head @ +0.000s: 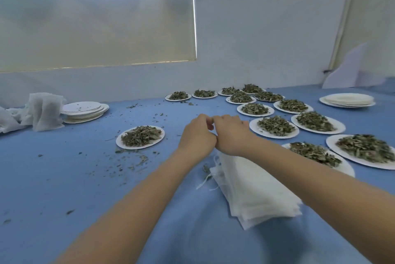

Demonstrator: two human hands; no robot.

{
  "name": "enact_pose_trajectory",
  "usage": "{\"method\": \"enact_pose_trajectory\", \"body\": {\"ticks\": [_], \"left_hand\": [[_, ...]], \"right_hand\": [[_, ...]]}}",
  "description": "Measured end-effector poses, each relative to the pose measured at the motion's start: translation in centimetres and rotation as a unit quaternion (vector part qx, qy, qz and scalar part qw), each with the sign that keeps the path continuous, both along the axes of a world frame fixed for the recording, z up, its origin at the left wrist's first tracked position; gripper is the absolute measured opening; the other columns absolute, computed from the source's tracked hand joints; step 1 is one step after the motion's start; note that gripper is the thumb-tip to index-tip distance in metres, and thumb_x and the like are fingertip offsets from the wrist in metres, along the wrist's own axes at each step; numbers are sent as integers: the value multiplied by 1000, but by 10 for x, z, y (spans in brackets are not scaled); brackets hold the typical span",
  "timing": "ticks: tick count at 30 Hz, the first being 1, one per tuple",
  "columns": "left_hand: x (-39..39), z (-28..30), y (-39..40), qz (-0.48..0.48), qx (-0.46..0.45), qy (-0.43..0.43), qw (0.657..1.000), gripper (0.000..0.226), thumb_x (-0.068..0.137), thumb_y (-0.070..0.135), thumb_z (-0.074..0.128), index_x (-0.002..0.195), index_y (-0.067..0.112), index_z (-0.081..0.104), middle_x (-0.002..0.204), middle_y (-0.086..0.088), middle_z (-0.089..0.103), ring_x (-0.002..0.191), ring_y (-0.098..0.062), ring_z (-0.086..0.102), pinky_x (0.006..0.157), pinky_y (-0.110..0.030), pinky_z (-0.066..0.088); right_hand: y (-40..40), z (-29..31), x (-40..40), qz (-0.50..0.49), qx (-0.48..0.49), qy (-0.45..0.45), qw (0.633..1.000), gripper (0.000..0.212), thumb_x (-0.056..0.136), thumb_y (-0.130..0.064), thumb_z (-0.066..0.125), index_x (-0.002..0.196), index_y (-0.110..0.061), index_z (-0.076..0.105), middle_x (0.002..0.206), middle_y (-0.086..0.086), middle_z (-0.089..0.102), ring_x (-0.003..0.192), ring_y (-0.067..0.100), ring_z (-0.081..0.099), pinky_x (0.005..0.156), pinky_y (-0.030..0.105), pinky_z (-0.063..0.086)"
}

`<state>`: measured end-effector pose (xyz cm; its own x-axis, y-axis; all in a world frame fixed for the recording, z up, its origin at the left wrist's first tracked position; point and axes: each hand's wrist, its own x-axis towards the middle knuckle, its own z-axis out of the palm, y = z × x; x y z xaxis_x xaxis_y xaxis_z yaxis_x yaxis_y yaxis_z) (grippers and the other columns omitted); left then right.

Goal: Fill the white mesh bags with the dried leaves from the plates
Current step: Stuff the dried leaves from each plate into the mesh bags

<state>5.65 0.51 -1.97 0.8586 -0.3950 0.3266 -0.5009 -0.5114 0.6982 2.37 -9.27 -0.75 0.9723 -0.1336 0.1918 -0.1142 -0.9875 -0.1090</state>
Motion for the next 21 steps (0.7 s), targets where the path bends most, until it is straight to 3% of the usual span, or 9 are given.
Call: {"method": "enact_pose_trajectory", "body": {"ticks": [2, 6, 9, 12, 15, 18, 21], "left_hand": [[-5, -5, -18, -15, 30, 2, 999, 33, 87, 7, 49, 119, 10, 50, 123, -4, 53, 108, -20, 50, 83, -28, 40], [-4, -24, -37, -13, 144, 25, 989, 40, 92, 20, 46, 131, 13, 43, 133, -6, 46, 125, -25, 39, 100, -32, 33], [-4, -37, -43, 10, 170, -16, 985, 32, 92, 26, 47, 123, 19, 51, 124, -4, 52, 123, -25, 36, 91, -25, 24], [-5, -42, -46, 32, 129, -41, 990, 22, 90, 26, 52, 111, 22, 56, 116, -2, 52, 120, -24, 32, 76, -21, 16], [-5, -42, -48, 30, 83, -28, 996, 15, 91, 25, 51, 104, 22, 58, 113, 0, 52, 119, -22, 27, 78, -21, 18], [-4, -34, -46, 11, -30, 13, 999, 6, 93, 23, 50, 96, 21, 55, 97, 11, 54, 109, -15, 41, 78, -22, 28], [2, -15, -39, 32, -146, 81, 985, 7, 92, 27, 52, 97, 24, 54, 84, 17, 51, 85, -7, 54, 64, -22, 37]], "right_hand": [[-25, 0, -14, -6, -15, 12, 1000, 43, 98, -36, 40, 136, -18, 41, 132, 10, 46, 127, 33, 35, 100, 45, 28], [-70, -6, -34, -2, 31, 74, 997, 45, 98, -45, 39, 137, -23, 45, 144, 3, 42, 132, 26, 37, 107, 44, 31], [-88, -16, -41, 8, 10, 72, 997, 42, 96, -42, 46, 133, -24, 49, 138, 1, 49, 127, 24, 41, 104, 44, 34], [-91, -26, -40, 21, 3, 24, 999, 46, 89, -43, 58, 130, -25, 48, 126, -3, 56, 121, 21, 41, 97, 39, 33], [-89, -28, -35, 34, 32, -38, 998, 41, 84, -38, 67, 121, -26, 52, 109, -6, 60, 111, 18, 45, 85, 33, 28], [-88, -21, -32, 55, 144, -107, 982, 26, 80, -31, 72, 102, -24, 60, 94, -7, 60, 98, 15, 55, 83, 29, 39], [-82, -7, -25, 82, 239, -170, 952, 19, 78, -26, 75, 93, -25, 62, 89, -4, 65, 77, 3, 56, 63, 8, 40]]}}
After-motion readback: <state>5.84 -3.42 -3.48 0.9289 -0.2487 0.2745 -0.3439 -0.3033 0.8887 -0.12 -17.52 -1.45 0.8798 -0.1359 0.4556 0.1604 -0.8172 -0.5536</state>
